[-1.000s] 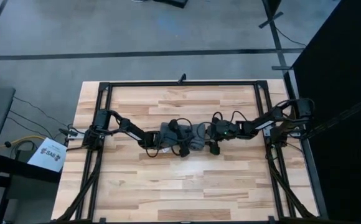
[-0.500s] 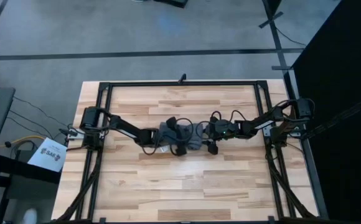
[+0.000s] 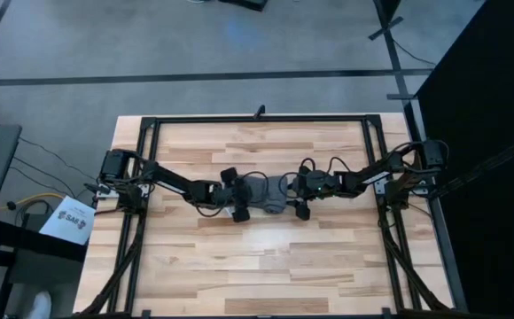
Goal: Roll towel
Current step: Roll the gray towel
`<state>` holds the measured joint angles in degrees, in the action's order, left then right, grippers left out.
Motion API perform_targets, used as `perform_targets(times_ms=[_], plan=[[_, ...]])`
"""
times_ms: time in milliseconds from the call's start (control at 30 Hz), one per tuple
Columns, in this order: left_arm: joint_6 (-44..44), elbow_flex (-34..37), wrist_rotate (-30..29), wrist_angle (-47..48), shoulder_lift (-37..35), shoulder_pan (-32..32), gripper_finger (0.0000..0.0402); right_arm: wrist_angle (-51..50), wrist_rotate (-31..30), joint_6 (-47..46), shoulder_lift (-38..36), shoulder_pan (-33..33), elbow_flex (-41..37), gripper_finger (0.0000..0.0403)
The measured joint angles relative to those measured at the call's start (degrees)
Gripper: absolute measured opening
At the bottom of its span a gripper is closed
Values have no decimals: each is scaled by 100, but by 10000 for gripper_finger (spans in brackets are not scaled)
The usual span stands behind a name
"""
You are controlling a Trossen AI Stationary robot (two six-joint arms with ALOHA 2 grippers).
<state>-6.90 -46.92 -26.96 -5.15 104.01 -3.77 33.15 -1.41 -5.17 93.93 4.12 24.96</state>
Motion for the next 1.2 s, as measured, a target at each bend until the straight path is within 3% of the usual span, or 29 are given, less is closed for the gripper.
perform_targets(times_ms=[633,1000,1200], plan=[[-1078,20,116,-282,29,-256,173,-368,7,77,-2,11,527,258],[-1220,-53,8,-801,466,-401,173,-619,33,261,117,-107,957,258],[-1168,-39,32,-944,522,-417,173,-613,35,382,536,-147,1281,258]])
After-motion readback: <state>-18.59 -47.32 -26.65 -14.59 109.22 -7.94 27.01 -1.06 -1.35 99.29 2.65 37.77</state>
